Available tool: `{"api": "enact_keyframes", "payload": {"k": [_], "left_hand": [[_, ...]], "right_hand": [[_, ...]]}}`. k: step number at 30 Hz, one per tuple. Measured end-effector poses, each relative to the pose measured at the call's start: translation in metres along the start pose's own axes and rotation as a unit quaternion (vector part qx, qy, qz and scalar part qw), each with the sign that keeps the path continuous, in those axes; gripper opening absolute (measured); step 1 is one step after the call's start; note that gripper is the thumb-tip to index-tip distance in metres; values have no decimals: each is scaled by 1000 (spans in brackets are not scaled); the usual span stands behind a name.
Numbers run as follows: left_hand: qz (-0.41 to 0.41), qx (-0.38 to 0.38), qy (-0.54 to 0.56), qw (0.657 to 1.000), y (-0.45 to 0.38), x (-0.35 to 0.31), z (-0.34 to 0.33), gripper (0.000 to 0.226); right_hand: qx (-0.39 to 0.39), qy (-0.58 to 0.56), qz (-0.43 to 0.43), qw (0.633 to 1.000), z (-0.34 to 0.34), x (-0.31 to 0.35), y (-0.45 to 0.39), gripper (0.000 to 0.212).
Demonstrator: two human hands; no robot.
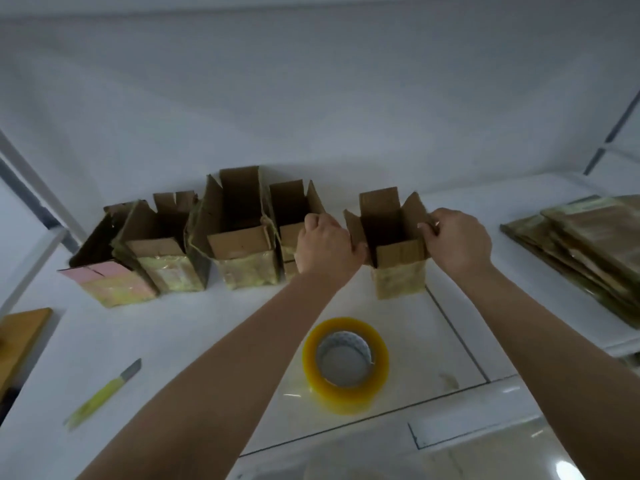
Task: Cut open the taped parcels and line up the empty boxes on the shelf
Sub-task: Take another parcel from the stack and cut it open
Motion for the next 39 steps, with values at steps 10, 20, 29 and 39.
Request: {"api": "enact_keyframes", "payload": {"k": [10,20,29,39], "left_hand": [[4,-46,-43,998,-2,-4,-5,61],[48,21,-74,996,-25,67,-14,47],[66,9,-85,994,-31,80,-18,28],[73,17,-66,995,-33,78,-17,21]], "right_hand": [[175,-84,40,980,-37,-7,-3,73],[248,23,149,957,-65,24,14,37],[210,-22,160,964,-110,69,-35,27],[218,-49,155,962,-128,87,-44,30]]}}
Point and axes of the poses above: each hand's wrist, its own y-axis away from the middle knuckle, its own z-axis out of the back of the hand, x = y × z, the point moved 10 cm from there along -y, towards the middle knuckle, and after that the axes turned 8 degrees about -y, right-handed, at the moved point
